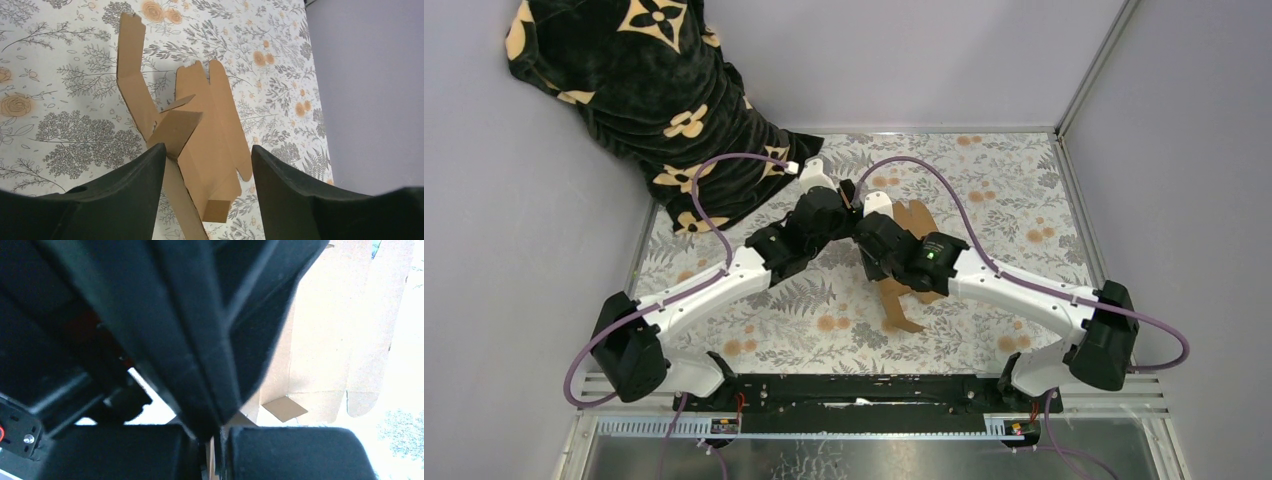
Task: Fold the paper box
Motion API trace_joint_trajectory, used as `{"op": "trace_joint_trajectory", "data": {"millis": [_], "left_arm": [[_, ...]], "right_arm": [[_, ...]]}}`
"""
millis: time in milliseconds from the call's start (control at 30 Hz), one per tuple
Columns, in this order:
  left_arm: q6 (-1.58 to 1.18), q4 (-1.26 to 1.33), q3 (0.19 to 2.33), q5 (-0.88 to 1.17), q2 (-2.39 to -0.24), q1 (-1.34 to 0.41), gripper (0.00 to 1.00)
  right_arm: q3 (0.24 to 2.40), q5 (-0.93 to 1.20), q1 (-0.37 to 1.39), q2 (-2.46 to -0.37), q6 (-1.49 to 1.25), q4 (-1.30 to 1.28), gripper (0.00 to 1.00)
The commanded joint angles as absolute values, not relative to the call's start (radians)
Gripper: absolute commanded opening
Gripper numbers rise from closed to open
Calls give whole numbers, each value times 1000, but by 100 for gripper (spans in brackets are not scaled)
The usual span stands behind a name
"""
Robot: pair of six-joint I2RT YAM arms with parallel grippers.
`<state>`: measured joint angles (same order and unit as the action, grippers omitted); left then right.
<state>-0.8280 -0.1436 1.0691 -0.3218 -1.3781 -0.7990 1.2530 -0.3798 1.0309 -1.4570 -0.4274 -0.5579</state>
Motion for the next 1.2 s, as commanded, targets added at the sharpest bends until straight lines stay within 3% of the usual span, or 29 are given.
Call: {"op": "trace_joint_trajectory", "data": {"millis": [0,433,933,1167], "left_arm": [[-790,-108,1093,-220,-1342,-813,71],[-798,-137,1152,-72,-1318,-744,71],[-831,-186,1112,-23,-1377,-770,60],[-822,-161,1054,-102,-1304,-740,73]], "right_arm": [[1218,-409,997,-1406,-463,-444,0],[1190,-435,996,-1388,-485,-464,0],[1253,-447,996,-1421,-466,-462,0],[1241,-438,994,-1410,-468,-474,0]]}}
